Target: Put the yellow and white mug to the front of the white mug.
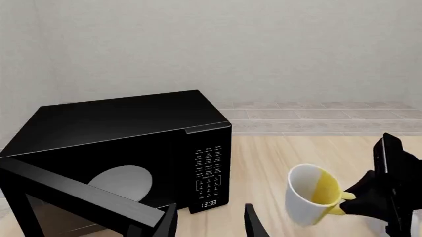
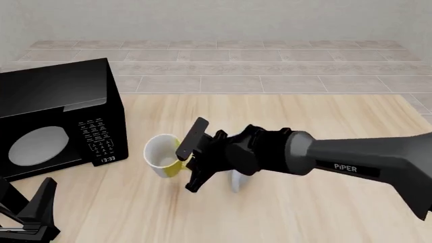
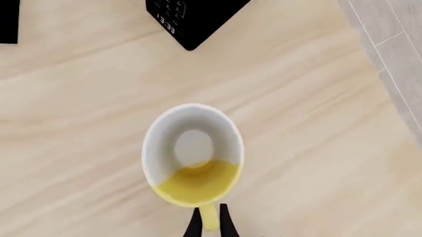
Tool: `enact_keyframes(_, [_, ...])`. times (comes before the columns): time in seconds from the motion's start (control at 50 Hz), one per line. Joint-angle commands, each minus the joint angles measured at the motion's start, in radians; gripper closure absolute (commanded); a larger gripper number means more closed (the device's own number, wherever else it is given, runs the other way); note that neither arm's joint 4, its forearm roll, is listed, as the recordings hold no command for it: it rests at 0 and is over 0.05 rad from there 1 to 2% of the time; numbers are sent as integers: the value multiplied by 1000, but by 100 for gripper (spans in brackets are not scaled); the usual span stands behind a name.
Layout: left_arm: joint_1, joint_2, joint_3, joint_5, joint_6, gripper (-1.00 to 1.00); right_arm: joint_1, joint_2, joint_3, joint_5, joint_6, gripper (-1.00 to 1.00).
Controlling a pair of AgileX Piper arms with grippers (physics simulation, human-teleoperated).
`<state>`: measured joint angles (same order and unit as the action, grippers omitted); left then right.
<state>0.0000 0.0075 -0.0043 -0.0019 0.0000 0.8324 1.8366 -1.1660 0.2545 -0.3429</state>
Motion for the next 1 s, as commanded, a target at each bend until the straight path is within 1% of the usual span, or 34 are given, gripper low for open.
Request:
enact_keyframes(0.02, [0, 0, 0, 0, 0, -100, -26, -61, -36, 27, -17, 100])
enact_keyframes(0.12, [0, 0, 0, 0, 0, -100, -43, -86, -57, 46, -27, 100])
enact_keyframes(0.22, [0, 0, 0, 0, 0, -100, -56, -111, -72, 63, -27, 100])
enact_keyframes(0.4, [0, 0, 0, 0, 0, -100, -127, -142, -113, 98, -31, 100])
enact_keyframes(0.64, [0, 0, 0, 0, 0, -100, -210, -161, -137, 103, -10, 100])
enact_keyframes(1.0, [0, 0, 0, 0, 0, -100, -318, -127, -154, 95, 23, 100])
